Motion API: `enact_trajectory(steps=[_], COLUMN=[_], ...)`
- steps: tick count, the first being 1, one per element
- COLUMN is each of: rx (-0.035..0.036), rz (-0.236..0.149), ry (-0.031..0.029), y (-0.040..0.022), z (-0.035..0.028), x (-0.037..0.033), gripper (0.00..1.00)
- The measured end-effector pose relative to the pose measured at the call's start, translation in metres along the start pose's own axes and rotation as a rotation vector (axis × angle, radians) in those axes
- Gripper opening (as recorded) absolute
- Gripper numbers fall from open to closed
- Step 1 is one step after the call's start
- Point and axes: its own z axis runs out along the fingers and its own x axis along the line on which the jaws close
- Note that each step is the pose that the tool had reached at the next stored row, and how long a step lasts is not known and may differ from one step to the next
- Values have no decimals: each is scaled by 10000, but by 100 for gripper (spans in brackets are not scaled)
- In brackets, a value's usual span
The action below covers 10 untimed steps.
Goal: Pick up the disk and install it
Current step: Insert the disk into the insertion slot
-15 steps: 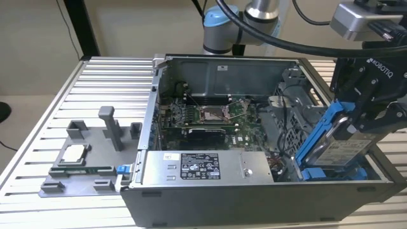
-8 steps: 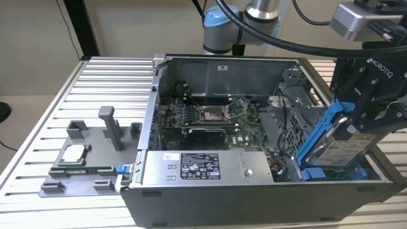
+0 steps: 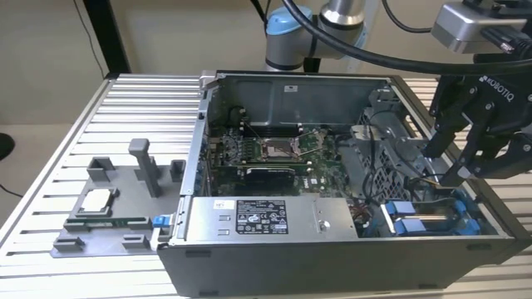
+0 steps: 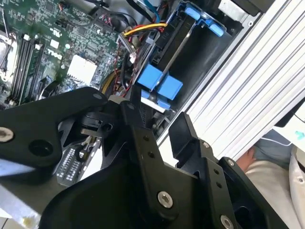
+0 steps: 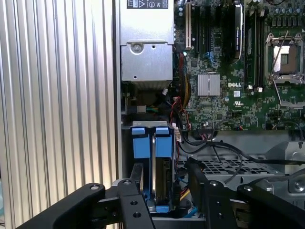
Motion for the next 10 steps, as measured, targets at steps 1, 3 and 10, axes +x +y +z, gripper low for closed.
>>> enact_trajectory(steps=[1,3,10], rx=[0,0,18], rz=[0,0,-1], ry=[2,2,0], y=[0,0,-1], z=[0,-1,2], x=[0,0,-3], gripper=[100,100,100])
